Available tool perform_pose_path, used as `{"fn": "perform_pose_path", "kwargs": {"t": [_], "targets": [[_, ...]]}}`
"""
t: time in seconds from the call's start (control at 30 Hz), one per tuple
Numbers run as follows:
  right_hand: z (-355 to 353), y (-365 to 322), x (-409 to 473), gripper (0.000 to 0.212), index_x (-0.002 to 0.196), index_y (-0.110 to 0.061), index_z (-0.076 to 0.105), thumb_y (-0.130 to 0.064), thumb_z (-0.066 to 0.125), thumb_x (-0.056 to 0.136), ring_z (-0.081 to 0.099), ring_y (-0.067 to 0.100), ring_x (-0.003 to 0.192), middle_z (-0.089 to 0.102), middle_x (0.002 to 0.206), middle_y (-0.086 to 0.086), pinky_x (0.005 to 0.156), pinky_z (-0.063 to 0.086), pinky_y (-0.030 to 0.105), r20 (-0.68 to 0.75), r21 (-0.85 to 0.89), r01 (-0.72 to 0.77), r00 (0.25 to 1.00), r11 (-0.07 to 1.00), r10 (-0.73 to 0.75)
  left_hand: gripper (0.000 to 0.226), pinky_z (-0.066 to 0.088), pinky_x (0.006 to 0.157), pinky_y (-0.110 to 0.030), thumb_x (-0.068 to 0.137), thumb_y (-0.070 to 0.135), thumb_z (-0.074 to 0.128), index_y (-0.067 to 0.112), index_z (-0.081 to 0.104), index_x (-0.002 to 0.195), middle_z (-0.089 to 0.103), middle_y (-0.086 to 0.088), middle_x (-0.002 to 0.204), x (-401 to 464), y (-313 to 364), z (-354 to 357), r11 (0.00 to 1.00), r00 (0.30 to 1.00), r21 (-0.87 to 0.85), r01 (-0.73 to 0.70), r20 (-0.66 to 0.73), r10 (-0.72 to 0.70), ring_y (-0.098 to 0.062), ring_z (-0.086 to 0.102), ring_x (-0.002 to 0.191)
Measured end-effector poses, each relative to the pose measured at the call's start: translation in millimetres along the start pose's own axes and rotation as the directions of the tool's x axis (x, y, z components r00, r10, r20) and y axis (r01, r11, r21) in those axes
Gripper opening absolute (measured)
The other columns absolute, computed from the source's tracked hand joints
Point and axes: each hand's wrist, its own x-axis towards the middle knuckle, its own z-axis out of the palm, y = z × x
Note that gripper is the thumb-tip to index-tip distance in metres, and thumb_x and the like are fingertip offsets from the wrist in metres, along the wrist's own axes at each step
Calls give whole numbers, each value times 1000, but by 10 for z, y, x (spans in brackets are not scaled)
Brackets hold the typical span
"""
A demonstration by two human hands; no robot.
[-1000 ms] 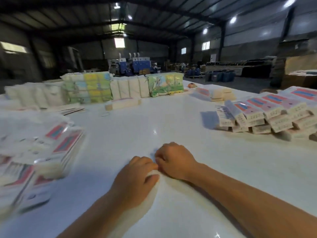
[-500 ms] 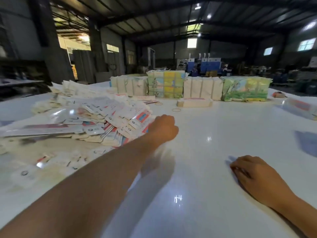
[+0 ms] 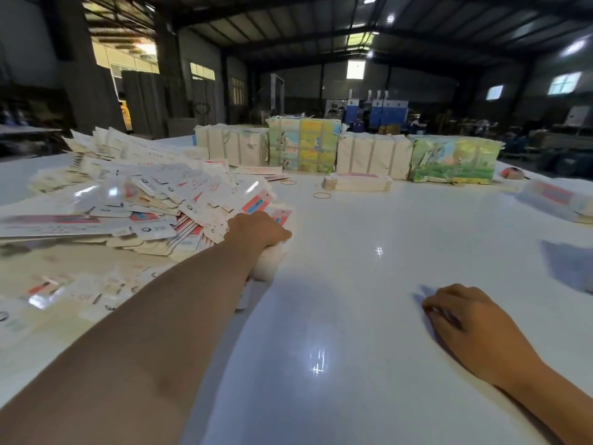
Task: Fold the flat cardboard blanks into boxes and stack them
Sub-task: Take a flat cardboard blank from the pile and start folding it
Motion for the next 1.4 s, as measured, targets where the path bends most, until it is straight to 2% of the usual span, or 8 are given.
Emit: {"fn": "perform_pose_path", "kwargs": {"t": [0.17, 0.33, 0.4, 0.47, 0.57, 0.83, 1.0, 1.4], "targets": [[-5, 8, -12, 13, 83, -15, 72, -16, 60, 89, 57, 28, 91, 65, 94, 2, 78, 46, 38, 31, 13, -34, 999, 999, 34, 73, 33, 92, -41, 72, 54, 67, 15, 41, 128, 39, -15, 129, -167, 202, -210, 994, 994, 107, -12, -103, 23, -33, 35, 122], [-9, 71, 44, 22, 92, -3, 69, -15, 51, 94, 58, 30, 94, 66, 97, 12, 82, 45, 38, 43, 159, -171, 985, 972, 166, 79, 45, 84, -36, 71, 41, 77, 22, 37, 137, 39, -9, 128, -819, 691, -223, 928, 933, -94, -360, -5, 361, -28, 48, 108], [-81, 96, 75, 24, 90, 1, 66, -14, 48, 96, 60, 30, 81, 65, 93, 21, 75, 47, 37, -1, 566, -337, 912, 752, 410, 79, 44, 73, -26, 72, 31, 79, 26, 37, 138, 40, -5, 128, -1178, 769, -88, 862, 870, -229, -453, 99, 483, -21, 48, 101], [-173, 121, 103, 29, 87, -6, 64, -21, 43, 99, 59, 23, 66, 65, 81, 19, 60, 48, 34, 109, 893, -361, 754, 269, 648, 78, 42, 66, -20, 73, 23, 79, 29, 36, 138, 40, -1, 128, -1476, 768, 81, 812, 794, -276, -514, 205, 572, -16, 48, 100], [-237, 195, 120, 41, 74, -12, 58, -35, 37, 101, 56, 21, 55, 62, 56, 7, 52, 45, 28, 258, 941, -336, 672, -24, 694, 80, 52, 82, -31, 71, 22, 78, 32, 34, 138, 39, 2, 126, -1749, 689, 260, 770, 733, -222, -598, 238, 637, -18, 49, 107], [-212, 174, 85, 17, 73, 0, 57, 1, 53, 90, 57, 21, 50, 58, 64, 15, 37, 41, 21, 175, 906, -357, 807, 229, 564, 74, 35, 106, -43, 79, 28, 73, 32, 30, 139, 33, 6, 132, -1748, 422, 455, 733, 724, -109, -672, 114, 680, -14, 41, 112], [-199, 171, 57, 20, 77, -1, 65, -7, 54, 93, 59, 23, 57, 68, 67, 11, 42, 42, 25, 131, 890, -324, 857, 322, 499, 83, 8, 114, -49, 77, 69, 52, 33, 18, 144, 26, 9, 146, -1732, 443, 564, 658, 661, 135, -741, -25, 750, -13, 31, 132], [-232, 135, 10, 19, 81, -14, 66, -11, 52, 93, 52, 12, 47, 63, 65, -2, 44, 42, 25, -128, 867, -177, 824, 466, 552, 66, 36, 84, -31, 84, 65, 44, 25, 40, 136, 55, 5, 124, -1640, 472, 540, 620, 593, 16, -784, -275, 757, -16, 51, 107]]}}
